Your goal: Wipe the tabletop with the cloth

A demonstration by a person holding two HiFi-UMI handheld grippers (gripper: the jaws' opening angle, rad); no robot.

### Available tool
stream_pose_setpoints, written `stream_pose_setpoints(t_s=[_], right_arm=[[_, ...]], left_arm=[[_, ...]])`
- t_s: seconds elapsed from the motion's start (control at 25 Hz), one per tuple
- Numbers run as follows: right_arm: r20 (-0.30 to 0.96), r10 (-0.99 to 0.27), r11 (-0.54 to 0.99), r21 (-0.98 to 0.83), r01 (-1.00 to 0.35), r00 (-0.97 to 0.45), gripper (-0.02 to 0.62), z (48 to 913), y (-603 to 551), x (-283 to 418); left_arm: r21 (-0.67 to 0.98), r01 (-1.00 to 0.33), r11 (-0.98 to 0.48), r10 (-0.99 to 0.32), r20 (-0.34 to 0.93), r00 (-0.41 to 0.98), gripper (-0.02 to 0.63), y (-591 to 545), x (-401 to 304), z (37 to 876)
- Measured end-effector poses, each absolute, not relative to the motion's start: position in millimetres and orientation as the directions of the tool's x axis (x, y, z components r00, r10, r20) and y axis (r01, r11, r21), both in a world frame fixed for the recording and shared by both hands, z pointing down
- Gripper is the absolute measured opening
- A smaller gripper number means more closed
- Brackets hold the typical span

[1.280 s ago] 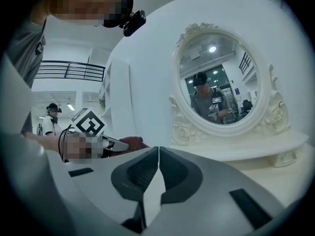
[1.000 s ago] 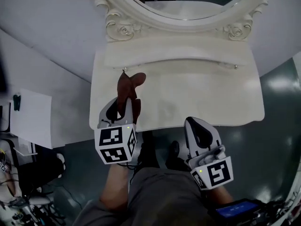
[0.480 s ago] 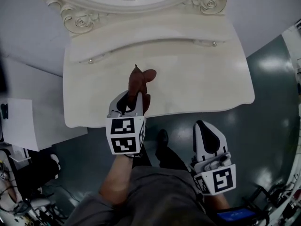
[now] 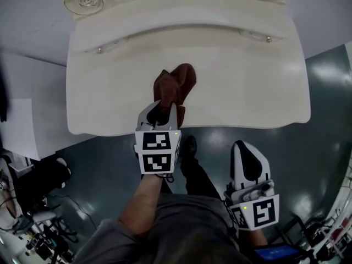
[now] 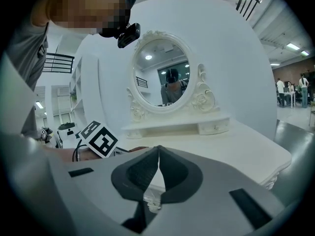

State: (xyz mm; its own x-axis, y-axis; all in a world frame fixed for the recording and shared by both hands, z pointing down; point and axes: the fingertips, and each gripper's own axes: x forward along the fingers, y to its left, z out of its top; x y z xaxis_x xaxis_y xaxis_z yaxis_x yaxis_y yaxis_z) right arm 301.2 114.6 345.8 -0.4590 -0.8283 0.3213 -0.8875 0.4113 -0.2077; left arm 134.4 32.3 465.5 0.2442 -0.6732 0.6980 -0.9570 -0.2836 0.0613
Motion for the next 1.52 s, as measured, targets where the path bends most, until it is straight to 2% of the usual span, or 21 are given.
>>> stream_pose_setpoints(t_s=[0.36, 0.8, 1.52], right_arm=[[0.359, -0.786, 0.458, -0.207, -0.864, -0.503, 0.015, 361.5, 116.7, 278.4], [0.371, -0.753, 0.509, -0.196, -0.838, -0.544, 0.015, 361.7, 119.4, 229.6], [0.384, -0.669, 0.615, -0.194, -0.764, -0.636, 0.015, 358.7, 121.4, 83.1]], left_arm=[[0.063, -0.958, -0.280, -0.684, 0.687, 0.245, 0.100, 37.1, 123.3, 479.8], [0.076, -0.973, -0.216, -0.697, 0.686, 0.208, 0.100, 47.3, 64.6, 480.7], [0.123, -0.985, -0.120, -0.702, 0.691, 0.172, 0.100, 77.0, -69.3, 483.1]])
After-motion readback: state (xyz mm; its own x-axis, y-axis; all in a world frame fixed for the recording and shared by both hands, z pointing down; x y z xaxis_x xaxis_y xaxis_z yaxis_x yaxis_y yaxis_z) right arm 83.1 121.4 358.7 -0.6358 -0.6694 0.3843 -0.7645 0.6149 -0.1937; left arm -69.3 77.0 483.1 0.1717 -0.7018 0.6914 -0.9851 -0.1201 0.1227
